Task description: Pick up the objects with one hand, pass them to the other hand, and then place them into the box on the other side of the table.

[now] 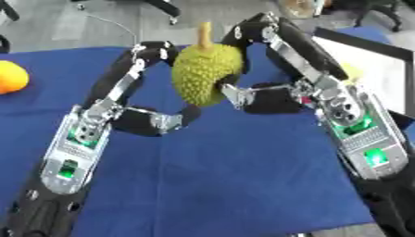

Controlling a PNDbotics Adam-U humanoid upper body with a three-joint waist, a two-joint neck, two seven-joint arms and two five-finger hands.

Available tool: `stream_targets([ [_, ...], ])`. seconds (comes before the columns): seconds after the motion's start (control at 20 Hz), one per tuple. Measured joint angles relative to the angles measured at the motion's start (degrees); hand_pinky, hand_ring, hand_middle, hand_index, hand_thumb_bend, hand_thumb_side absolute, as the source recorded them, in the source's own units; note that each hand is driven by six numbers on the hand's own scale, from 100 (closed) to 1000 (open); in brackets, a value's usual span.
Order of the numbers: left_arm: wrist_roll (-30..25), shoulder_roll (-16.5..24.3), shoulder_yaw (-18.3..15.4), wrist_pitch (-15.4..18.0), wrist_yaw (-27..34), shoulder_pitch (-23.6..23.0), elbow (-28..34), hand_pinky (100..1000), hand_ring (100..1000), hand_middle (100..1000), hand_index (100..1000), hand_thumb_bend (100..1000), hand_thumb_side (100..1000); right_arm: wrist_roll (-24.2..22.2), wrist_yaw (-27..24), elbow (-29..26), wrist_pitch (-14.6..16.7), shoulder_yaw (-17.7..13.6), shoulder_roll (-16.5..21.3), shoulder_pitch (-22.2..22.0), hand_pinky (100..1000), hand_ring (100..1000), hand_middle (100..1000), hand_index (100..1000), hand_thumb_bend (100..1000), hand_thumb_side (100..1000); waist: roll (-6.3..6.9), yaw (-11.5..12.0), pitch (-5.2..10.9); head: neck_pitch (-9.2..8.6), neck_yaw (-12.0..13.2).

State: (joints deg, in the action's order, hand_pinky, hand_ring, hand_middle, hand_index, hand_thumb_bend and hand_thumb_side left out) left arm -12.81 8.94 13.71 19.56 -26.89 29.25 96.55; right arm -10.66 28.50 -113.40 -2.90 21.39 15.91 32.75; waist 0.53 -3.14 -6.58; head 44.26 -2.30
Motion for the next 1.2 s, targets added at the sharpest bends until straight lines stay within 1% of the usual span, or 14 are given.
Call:
stream_targets([
  [0.45, 5.8, -2.0, -4.4, -3.3, -1.4, -0.2, -3.0, 775, 594, 611, 753, 487, 547, 2.4, 0.0, 0.0, 0.8, -1.7, 0.2, 0.0, 602, 680, 371, 323, 100, 100, 0.00, -0.1, 0.00, 0.00, 0.2],
  [0.65, 8.5, -1.9, -7.8, -5.1, -2.3, -1.4, -3.9, 774, 590, 606, 746, 468, 554, 4.9, 0.0, 0.0, 0.3, -5.5, 3.0, -0.3, 612, 678, 381, 331, 100, 100, 0.00, -0.4, 0.00, 0.00, -0.2],
  [0.75, 9.9, -1.0, -9.5, -6.0, -2.7, -2.8, -4.3, 773, 586, 603, 742, 460, 558, 6.4, 0.7, 0.0, -0.6, -7.9, 5.1, -0.9, 608, 675, 384, 333, 100, 100, 0.00, -0.6, 0.00, 0.00, -1.7],
  [0.9, 12.1, 0.6, -11.8, -7.2, -2.9, -5.7, -4.3, 771, 581, 598, 739, 450, 559, 8.8, 2.6, 0.3, -2.7, -11.8, 8.8, -2.4, 614, 680, 399, 350, 100, 100, 0.02, -0.5, 0.00, 0.00, -5.7],
  [1.1, 14.3, 2.6, -13.8, -8.1, -2.8, -9.5, -2.5, 769, 577, 594, 737, 443, 559, 12.5, 3.6, 4.6, -6.2, -17.3, 14.3, -3.5, 624, 694, 422, 375, 100, 100, 0.02, 0.6, 0.00, 0.00, -11.2],
  [1.2, 15.0, 3.2, -14.5, -8.4, -2.6, -11.2, -1.0, 768, 576, 592, 736, 440, 558, 14.2, 3.5, 7.4, -8.0, -18.8, 17.2, -4.3, 627, 704, 436, 396, 100, 100, 0.03, 1.2, 0.00, 0.00, -13.2],
])
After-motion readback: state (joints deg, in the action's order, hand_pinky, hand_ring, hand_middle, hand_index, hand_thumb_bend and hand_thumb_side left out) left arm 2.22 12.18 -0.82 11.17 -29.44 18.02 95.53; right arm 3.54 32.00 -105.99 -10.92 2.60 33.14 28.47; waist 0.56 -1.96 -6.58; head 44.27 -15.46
